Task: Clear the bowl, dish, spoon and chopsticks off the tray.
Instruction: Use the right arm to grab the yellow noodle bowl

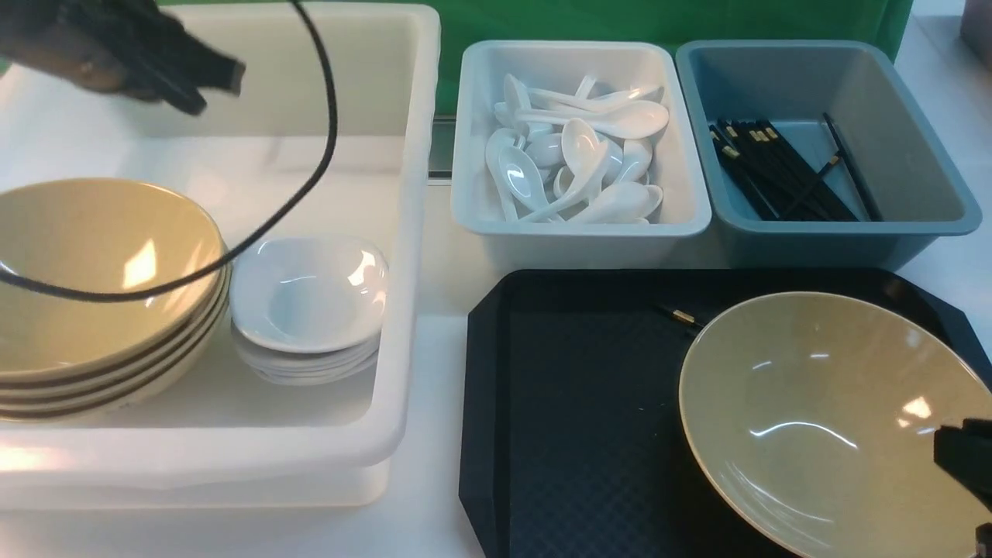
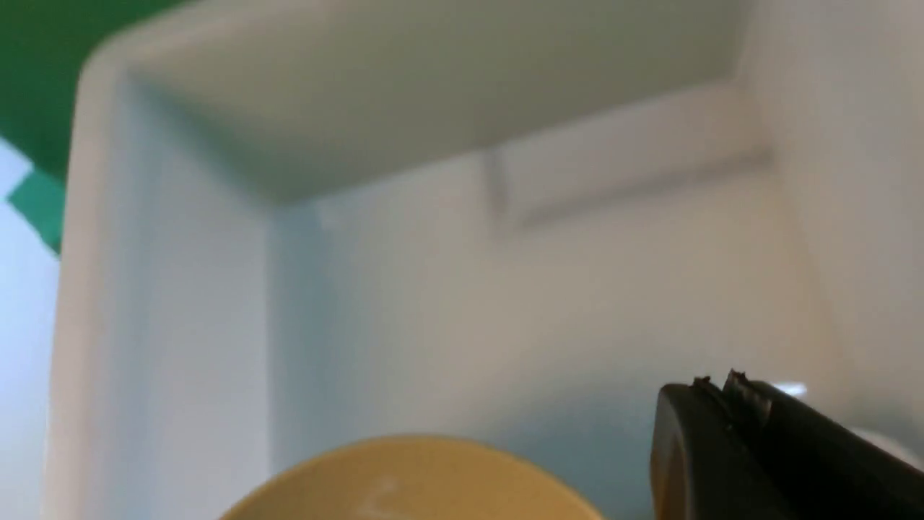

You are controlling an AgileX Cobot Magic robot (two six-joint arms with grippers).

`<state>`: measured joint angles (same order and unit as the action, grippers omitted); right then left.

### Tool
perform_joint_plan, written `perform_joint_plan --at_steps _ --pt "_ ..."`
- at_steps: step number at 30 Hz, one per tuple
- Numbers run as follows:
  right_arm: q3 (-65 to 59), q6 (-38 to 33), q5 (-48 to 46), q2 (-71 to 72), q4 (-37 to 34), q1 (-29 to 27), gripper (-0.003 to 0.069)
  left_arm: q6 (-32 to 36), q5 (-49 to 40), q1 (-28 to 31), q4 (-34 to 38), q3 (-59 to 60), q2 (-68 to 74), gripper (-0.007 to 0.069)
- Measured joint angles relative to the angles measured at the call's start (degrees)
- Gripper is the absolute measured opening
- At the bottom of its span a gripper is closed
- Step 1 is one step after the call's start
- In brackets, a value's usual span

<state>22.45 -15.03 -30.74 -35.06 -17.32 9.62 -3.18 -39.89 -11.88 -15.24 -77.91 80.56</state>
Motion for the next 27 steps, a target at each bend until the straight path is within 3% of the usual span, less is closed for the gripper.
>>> perform_joint_plan --at_steps 2,5,10,12,16,22,25,27 --pt "2.0 1.2 -3.3 -2.1 1.4 0.0 0.0220 0.9 0.2 -1.4 0.6 0.5 -3.5 -0.0008" --pt "10.9 9.7 -12.5 -9.1 11.0 0.0 0.0285 0.7 1.1 -3.0 1.1 4.9 -11.1 -0.0008" --pt "18.1 20.8 -18.8 -19.1 25.9 0.0 0.0430 -1.8 6.7 -3.1 1.1 18.1 -21.9 -0.0008" --pt "18.5 23.1 -18.5 -24.3 27.6 -0.4 0.0496 -2.0 10.8 -3.1 1.1 24.7 -26.6 -0.0008" --pt "18.5 25.0 -14.0 -34.7 27.8 -2.5 0.0553 -2.0 19.6 -3.1 1.0 37.5 -36.9 -0.0008" --pt "18.8 27.2 -7.0 -44.7 27.9 -6.6 0.0543 -2.0 24.2 -3.1 -0.2 48.4 -49.2 -0.0008" --pt "18.8 24.6 -6.2 -47.0 25.8 -6.9 0.0456 -1.7 24.7 -3.1 -2.6 51.8 -54.3 -0.0008" --pt "19.1 19.4 -6.1 -46.6 21.3 -7.1 0.0325 -1.6 24.7 -3.1 -5.7 54.0 -57.7 -0.0008"
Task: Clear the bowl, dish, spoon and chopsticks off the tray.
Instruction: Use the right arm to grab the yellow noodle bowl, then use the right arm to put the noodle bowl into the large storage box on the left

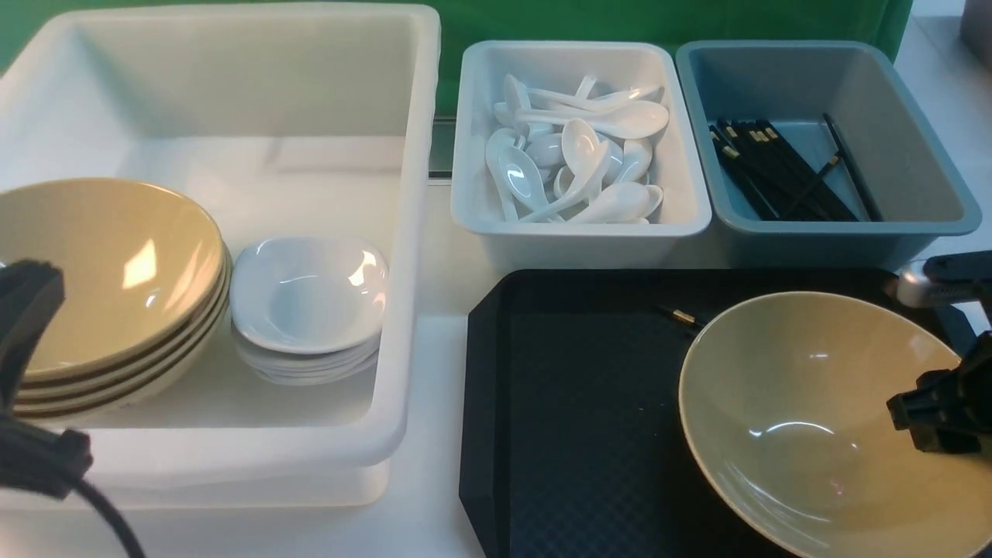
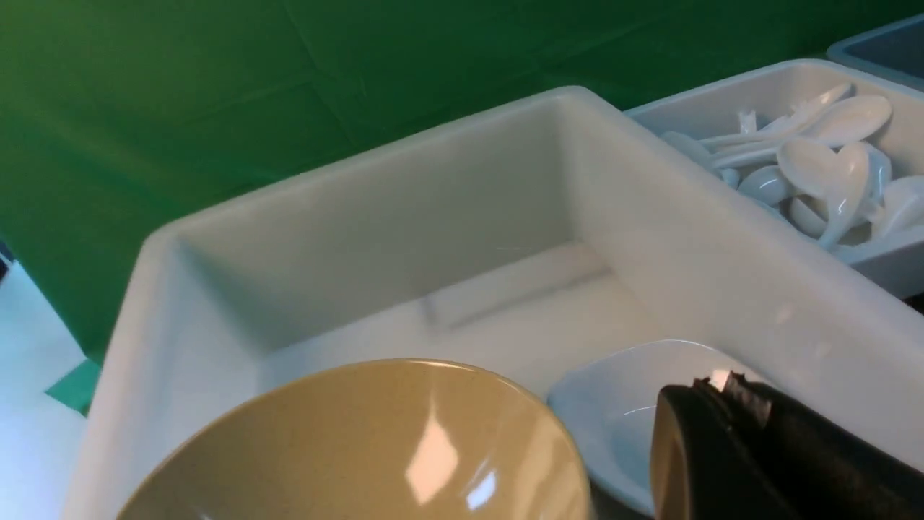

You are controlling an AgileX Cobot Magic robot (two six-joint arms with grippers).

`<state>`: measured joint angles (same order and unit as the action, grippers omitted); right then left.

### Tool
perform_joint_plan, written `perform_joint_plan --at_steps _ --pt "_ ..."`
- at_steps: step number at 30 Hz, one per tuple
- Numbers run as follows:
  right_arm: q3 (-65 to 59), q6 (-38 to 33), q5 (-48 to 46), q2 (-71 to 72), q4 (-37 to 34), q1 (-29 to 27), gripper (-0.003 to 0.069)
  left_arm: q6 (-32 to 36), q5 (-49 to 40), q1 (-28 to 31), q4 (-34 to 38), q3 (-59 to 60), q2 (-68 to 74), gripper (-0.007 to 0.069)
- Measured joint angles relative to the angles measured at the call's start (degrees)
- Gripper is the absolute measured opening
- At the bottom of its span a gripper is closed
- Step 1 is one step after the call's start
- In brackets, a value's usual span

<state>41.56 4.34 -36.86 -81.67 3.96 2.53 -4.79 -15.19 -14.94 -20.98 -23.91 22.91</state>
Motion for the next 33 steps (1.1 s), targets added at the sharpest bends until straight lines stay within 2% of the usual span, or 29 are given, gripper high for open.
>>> perform_joint_plan --at_steps 3,4,5,6,8,10,13,14,15,17,18,19,20,22,23,24,26,28,30,33 --pt "1.3 -3.5 -1.1 1.9 -3.5 -0.1 0.0253 0.0 0.5 0.0 -2.8 1.0 -2.0 -0.0008" --pt "2.4 -4.7 -3.0 4.2 -4.8 -0.1 0.0190 0.0 1.0 0.0 -4.4 1.6 -3.1 -0.0008" --pt "2.8 -4.8 -3.2 4.5 -5.1 -0.1 0.0190 0.0 1.1 0.0 -4.4 1.6 -3.1 -0.0008" --pt "4.3 -6.1 -5.5 6.7 -6.0 -0.1 0.0125 -0.2 1.8 0.0 -5.2 2.1 -3.6 -0.0008" --pt "7.1 -8.5 -8.2 10.0 -7.0 -0.1 0.0071 -0.8 2.6 0.0 -5.4 2.7 -3.8 -0.0008" --pt "10.5 -12.3 -10.9 12.1 -7.5 -0.2 0.0073 -2.4 3.1 0.0 -4.8 3.2 -3.8 -0.0008" --pt "18.1 -20.3 -13.4 14.1 -19.6 -0.2 0.0073 -4.7 2.3 0.0 -0.6 3.6 -3.8 -0.0008" --pt "18.6 -20.9 -13.5 14.1 -20.7 -0.2 0.0073 -4.8 2.2 0.0 -0.3 3.6 -3.8 -0.0008" --pt "22.4 -25.0 -13.2 13.6 -28.0 0.5 0.0071 -4.5 1.0 -0.1 2.1 3.6 -3.8 -0.0008" --pt "28.8 -30.0 -12.3 11.1 -37.5 3.7 0.0069 -1.7 -1.9 -1.0 5.6 3.6 -3.9 -0.0008" --pt "28.8 -30.0 -12.1 10.7 -37.5 3.7 0.0069 -0.9 -2.1 -1.1 6.0 3.6 -3.9 -0.0008" --pt "32.5 -31.3 -11.2 8.2 -40.4 7.0 0.0069 2.7 -3.6 -2.2 9.1 3.6 -4.4 -0.0008" --pt "35.1 -31.7 -10.6 6.3 -41.3 8.9 0.0069 4.8 -4.6 -3.1 10.8 3.6 -4.9 -0.0008" --pt "41.1 -32.5 -9.0 0.1 -41.8 14.3 0.0069 13.6 -7.2 -5.7 16.0 3.6 -6.6 -0.0008" --pt "41.6 -32.6 -8.9 -0.6 -41.8 14.8 0.0069 13.6 -7.5 -5.9 16.4 3.6 -6.8 -0.0008" --pt "46.0 -32.7 -8.6 -5.4 -41.7 18.3 0.0069 19.7 -10.1 -7.7 19.8 3.6 -7.6 -0.0008" --pt "54.1 -32.7 -8.7 -14.4 -41.7 23.8 0.0069 27.1 -13.9 -10.2 24.9 3.9 -8.2 -0.0008" --pt "59.1 -32.7 -8.8 -19.1 -41.7 25.8 0.0069 32.0 -14.7 -11.5 27.6 4.5 -8.3 -0.0008" --pt "70.6 -32.0 -9.1 -28.5 -41.7 30.3 0.0069 39.6 -14.6 -13.5 32.1 5.7 -8.3 -0.0008" --pt "85.4 -29.3 -9.9 -38.8 -42.0 33.4 0.0069 45.4 -12.5 -14.8 36.0 7.2 -8.3 -0.0008"
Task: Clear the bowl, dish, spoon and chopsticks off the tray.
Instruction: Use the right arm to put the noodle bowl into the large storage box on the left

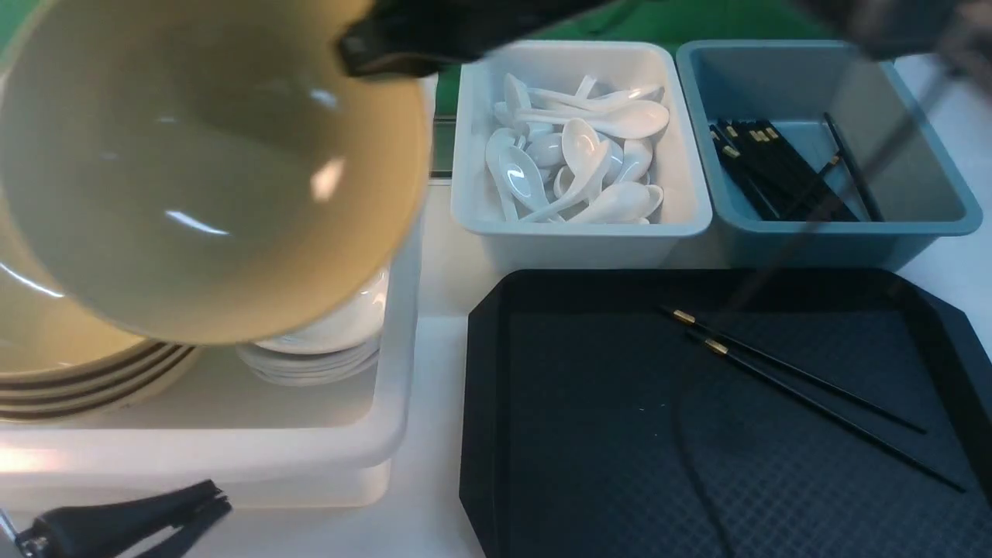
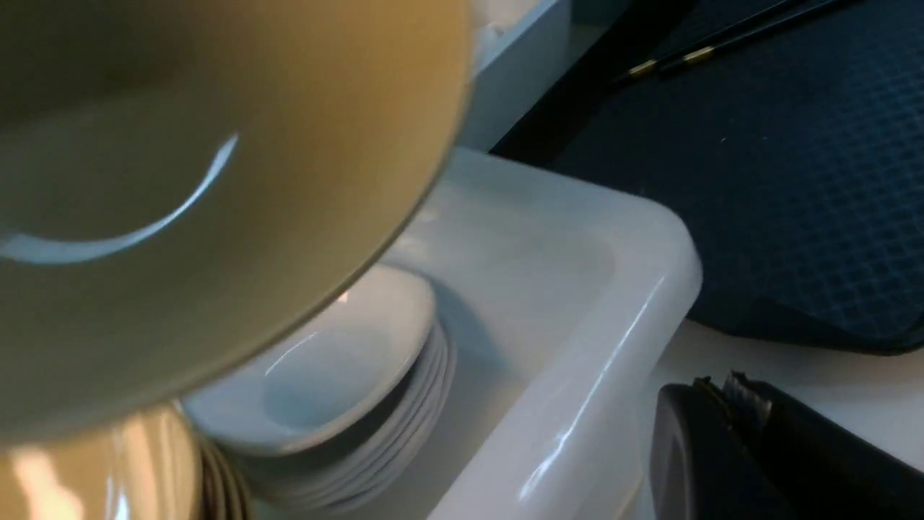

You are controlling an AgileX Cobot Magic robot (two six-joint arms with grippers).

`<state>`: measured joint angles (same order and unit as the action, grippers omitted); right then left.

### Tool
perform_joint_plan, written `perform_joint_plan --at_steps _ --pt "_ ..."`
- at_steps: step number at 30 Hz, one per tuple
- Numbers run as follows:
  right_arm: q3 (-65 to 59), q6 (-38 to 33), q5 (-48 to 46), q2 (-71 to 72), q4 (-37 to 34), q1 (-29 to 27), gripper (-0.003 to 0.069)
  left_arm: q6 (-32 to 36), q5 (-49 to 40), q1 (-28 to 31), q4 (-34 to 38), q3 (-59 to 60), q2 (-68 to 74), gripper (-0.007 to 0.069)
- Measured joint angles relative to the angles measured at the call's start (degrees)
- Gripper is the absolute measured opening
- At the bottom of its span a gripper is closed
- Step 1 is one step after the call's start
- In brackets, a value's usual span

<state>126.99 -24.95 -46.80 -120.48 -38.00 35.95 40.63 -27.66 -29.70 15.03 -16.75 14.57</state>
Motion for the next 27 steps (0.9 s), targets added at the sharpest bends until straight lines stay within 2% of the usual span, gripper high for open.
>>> perform_joint_plan --at_steps 6,10,11,15,16,17,18,22,27 --pt "30.5 6.2 -0.9 -22.2 -0.1 4.8 0.0077 3.5 0.9 -0.1 2.3 1.1 0.0 -0.0008" --pt "39.2 8.8 0.9 -30.5 -0.7 6.5 0.0127 3.7 1.2 -0.1 2.3 1.1 0.0 -0.0008" --pt "39.7 8.9 1.2 -31.4 -1.1 6.7 0.0155 3.7 1.2 -0.1 2.3 1.1 0.0 -0.0008" --pt "40.6 8.8 1.1 -32.5 -1.3 6.9 0.0378 3.8 1.4 -0.1 2.3 1.1 0.0 -0.0008" --pt "40.7 8.7 1.1 -32.5 -1.4 6.8 0.0388 3.8 1.4 -0.1 2.3 1.1 0.0 -0.0008" --pt "40.9 8.4 -0.8 -31.8 -1.4 6.6 0.0479 3.8 1.5 -0.1 2.3 1.1 0.0 -0.0008" --pt "40.9 8.4 -2.3 -31.2 -0.8 6.4 0.0501 3.8 1.6 -0.1 2.3 1.1 0.0 -0.0008" --pt "40.7 10.6 -9.4 -27.4 4.8 4.8 0.0524 3.7 1.6 -0.1 2.3 1.1 0.0 -0.0008" --pt "33.5 13.9 -14.6 -16.3 10.1 -0.5 0.0435 0.8 1.6 -0.1 1.9 1.1 0.0 -0.0008"
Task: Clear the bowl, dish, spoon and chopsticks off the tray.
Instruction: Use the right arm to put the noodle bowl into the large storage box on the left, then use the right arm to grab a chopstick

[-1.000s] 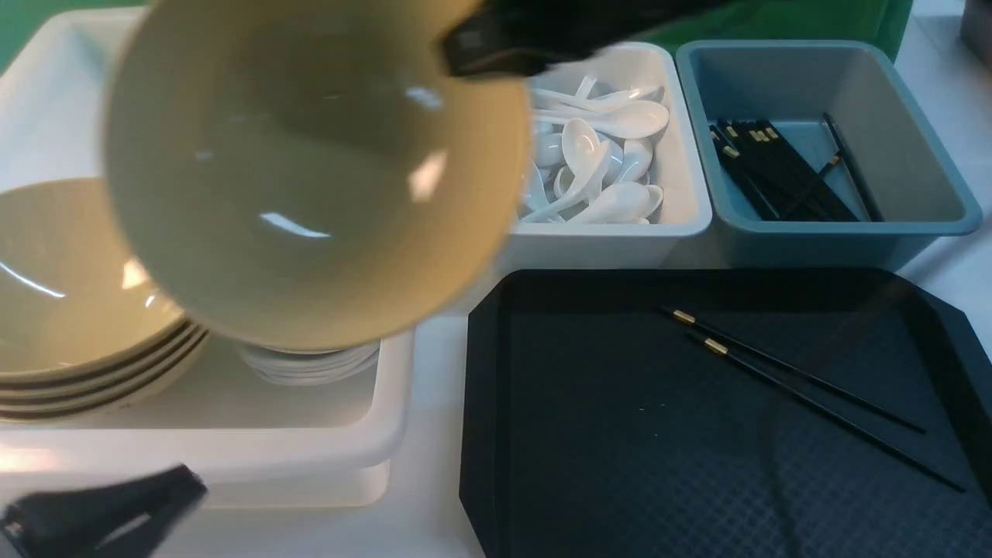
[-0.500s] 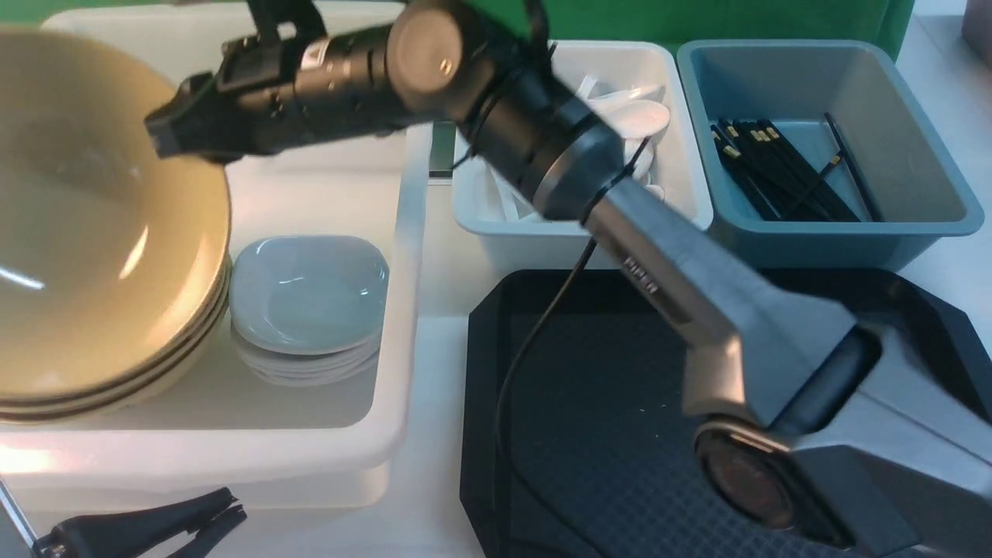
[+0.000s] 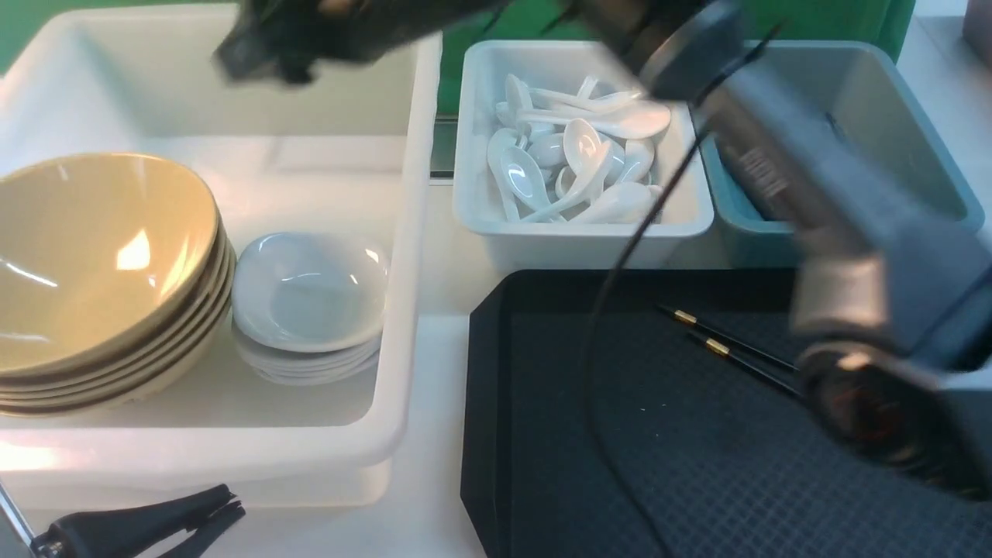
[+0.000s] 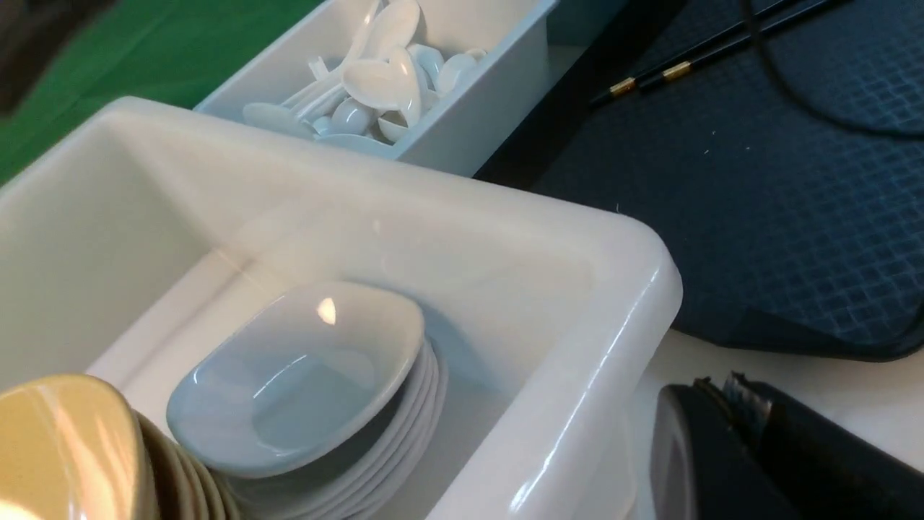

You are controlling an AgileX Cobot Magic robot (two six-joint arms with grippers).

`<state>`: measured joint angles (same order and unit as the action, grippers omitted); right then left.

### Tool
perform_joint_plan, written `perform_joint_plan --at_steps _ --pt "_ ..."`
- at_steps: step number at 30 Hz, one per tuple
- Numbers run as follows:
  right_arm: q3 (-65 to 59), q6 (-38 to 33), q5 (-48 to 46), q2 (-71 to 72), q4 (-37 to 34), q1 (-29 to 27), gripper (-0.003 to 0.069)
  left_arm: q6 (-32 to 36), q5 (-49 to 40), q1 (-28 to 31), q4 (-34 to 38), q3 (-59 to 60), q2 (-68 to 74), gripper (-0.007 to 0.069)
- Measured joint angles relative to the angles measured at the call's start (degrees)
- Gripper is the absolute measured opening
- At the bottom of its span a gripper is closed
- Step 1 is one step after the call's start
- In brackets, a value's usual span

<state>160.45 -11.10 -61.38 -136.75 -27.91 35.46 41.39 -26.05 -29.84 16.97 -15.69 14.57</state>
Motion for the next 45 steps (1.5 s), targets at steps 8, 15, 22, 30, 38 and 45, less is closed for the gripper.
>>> perform_joint_plan --at_steps 8,15,22,30,38,45 --pt "-31.9 0.9 -9.6 27.8 15.7 -10.7 0.0208 -17.6 1.1 0.0 -7.9 -0.1 0.0 -0.0008" --pt "-71.2 -1.0 -8.7 41.5 32.8 -14.2 0.0277 -25.3 1.4 0.0 -15.6 -0.1 0.0 -0.0008" --pt "-96.6 -5.3 7.1 39.8 34.0 -15.3 0.0470 -25.8 3.0 0.0 -16.2 -0.1 0.0 -0.0008" --pt "-97.2 -6.1 17.2 31.8 34.8 -15.4 0.0566 -25.8 4.0 0.0 -17.4 0.0 0.0 -0.0008" --pt "-91.9 -6.7 14.1 28.7 35.5 -15.4 0.0566 -25.8 4.6 0.0 -19.0 0.6 0.0 -0.0008" --pt "-90.3 -6.7 14.4 27.5 36.6 -17.8 0.0566 -25.8 4.9 0.0 -19.0 0.6 0.0 -0.0008"
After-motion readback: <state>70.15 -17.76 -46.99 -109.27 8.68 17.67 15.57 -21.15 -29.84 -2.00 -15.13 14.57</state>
